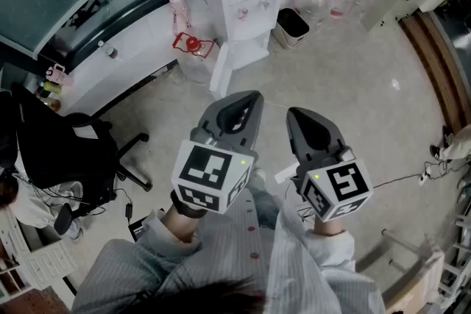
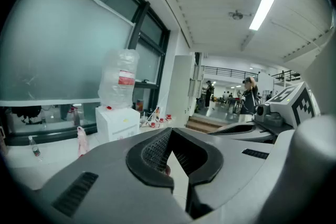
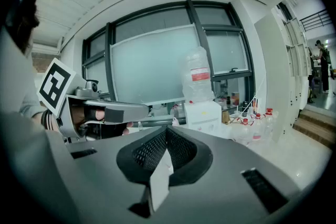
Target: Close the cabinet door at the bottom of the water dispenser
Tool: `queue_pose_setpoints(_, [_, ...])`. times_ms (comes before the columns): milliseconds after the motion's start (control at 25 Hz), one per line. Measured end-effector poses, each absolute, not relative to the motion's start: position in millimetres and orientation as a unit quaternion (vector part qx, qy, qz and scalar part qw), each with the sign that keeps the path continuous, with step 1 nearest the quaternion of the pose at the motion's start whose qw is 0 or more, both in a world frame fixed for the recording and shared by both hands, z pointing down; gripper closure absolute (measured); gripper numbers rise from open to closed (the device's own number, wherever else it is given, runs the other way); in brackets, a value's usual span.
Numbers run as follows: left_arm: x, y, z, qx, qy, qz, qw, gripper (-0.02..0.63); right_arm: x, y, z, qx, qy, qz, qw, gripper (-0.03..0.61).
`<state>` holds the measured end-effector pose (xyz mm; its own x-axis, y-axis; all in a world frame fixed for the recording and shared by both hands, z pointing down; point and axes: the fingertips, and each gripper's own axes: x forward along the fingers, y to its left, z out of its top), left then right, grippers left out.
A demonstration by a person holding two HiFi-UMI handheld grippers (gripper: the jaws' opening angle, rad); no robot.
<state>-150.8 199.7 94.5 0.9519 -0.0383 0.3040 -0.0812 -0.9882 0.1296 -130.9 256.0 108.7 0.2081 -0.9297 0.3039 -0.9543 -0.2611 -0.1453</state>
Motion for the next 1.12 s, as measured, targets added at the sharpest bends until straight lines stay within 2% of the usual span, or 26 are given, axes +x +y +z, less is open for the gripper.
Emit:
queue_pose_setpoints(840, [-149,206,116,0.981,-0.063,0.167,0.07,0.603,-127,280,130,0.764,-0.617,0.184,0.033,0.565])
queue_pose_setpoints(1120, [-109,158,125,0.98,-0.076,0.173,0.069,0.603,-86,236,141,0.758,-0.622,0.194,0.035,0.565])
